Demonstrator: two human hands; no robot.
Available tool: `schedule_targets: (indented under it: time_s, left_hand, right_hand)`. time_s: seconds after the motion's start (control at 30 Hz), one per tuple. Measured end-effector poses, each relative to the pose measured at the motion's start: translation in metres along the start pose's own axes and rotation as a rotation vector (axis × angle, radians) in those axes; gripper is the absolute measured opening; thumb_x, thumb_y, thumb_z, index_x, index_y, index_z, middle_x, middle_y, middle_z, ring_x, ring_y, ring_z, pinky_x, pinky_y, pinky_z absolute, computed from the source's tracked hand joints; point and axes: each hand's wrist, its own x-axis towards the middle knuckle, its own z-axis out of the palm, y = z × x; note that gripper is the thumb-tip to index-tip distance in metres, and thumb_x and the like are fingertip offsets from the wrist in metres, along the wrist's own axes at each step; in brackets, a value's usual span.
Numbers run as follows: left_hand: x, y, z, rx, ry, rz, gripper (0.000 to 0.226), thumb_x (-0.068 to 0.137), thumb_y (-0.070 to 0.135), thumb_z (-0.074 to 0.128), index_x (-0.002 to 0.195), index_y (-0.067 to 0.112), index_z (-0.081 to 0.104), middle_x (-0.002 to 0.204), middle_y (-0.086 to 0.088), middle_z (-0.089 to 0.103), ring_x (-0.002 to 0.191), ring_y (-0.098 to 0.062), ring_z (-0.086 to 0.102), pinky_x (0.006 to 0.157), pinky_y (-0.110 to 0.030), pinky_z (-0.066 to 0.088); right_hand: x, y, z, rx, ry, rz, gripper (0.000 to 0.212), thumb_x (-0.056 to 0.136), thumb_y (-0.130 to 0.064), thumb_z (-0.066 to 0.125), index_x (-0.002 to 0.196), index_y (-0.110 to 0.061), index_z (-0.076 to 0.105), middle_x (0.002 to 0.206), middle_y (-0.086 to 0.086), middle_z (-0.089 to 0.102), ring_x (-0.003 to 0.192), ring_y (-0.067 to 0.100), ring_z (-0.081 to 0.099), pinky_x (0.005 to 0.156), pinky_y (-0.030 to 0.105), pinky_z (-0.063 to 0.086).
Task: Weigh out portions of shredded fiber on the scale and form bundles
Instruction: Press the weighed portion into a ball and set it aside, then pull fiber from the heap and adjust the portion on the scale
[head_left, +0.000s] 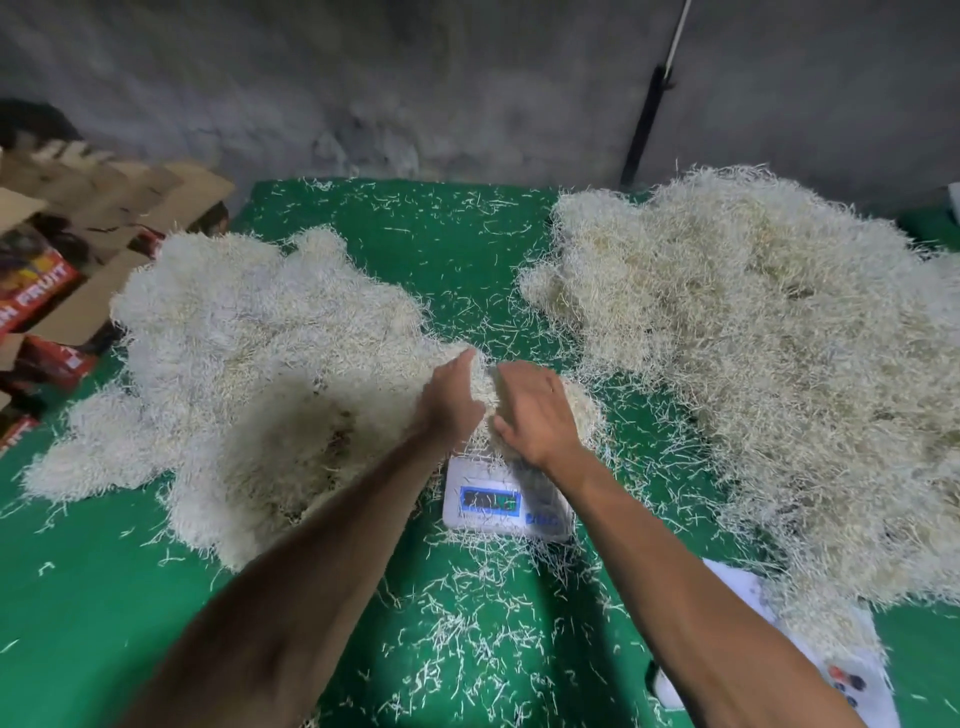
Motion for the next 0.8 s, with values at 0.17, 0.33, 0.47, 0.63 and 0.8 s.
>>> schedule_targets:
  time_s: [0.17, 0.33, 0.47, 0.63, 0.8]
  left_hand:
    - [0.039, -0.005, -0.018, 0.138, -0.215, 0.064, 0.022, 0.09, 0.026, 0.069, 0.106, 0.011, 0.066, 0.096, -0.009, 0.067, 0.089, -0.03, 0.064, 0.082, -0.042, 0.056]
    - [0.056, 0.028, -0.069, 0.095, -0.564, 0.097, 0.01, 0.089, 0.021, 0.062, 0.082, 0.015, 0.059, 0.076, -0.002, 0.058, 0.063, -0.012, 0.053, 0.048, -0.021, 0.043]
    - [0.049, 0.041, -0.102, -0.074, -0.646, 0.082, 0.017, 0.092, 0.025, 0.059, 0.085, 0.01, 0.062, 0.076, -0.006, 0.059, 0.068, -0.019, 0.054, 0.061, -0.03, 0.046]
    - [0.038, 0.037, -0.122, -0.298, -0.598, 0.027, 0.025, 0.096, 0.024, 0.058, 0.073, 0.026, 0.067, 0.072, 0.006, 0.061, 0.056, -0.005, 0.058, 0.052, -0.019, 0.048]
    - [0.018, 0.017, -0.129, -0.257, -0.412, -0.067, 0.044, 0.088, 0.004, 0.069, 0.091, 0.046, 0.054, 0.112, 0.019, 0.049, 0.101, -0.005, 0.054, 0.078, -0.013, 0.044]
  right_hand:
    - [0.03, 0.005, 0.021, -0.106, -0.193, 0.046, 0.09, 0.085, -0.049, 0.074, 0.157, -0.024, 0.026, 0.151, 0.005, 0.049, 0.15, 0.026, 0.034, 0.126, 0.047, -0.006]
    - [0.046, 0.02, 0.026, -0.158, -0.203, 0.204, 0.048, 0.089, -0.023, 0.069, 0.135, -0.02, 0.055, 0.083, -0.006, 0.067, 0.095, 0.016, 0.068, 0.128, 0.049, 0.01]
    - [0.056, 0.025, 0.019, -0.139, -0.22, 0.271, 0.04, 0.093, -0.036, 0.071, 0.128, -0.022, 0.061, 0.069, -0.003, 0.064, 0.078, 0.014, 0.066, 0.124, 0.048, 0.024]
    - [0.061, 0.019, 0.007, -0.146, -0.192, 0.274, 0.031, 0.094, -0.039, 0.07, 0.115, -0.017, 0.063, 0.072, -0.004, 0.06, 0.075, 0.011, 0.059, 0.119, 0.047, 0.032]
    - [0.064, 0.007, 0.002, -0.089, -0.21, 0.326, 0.056, 0.097, -0.026, 0.065, 0.149, -0.017, 0.046, 0.089, -0.001, 0.066, 0.087, 0.016, 0.064, 0.119, 0.051, 0.036]
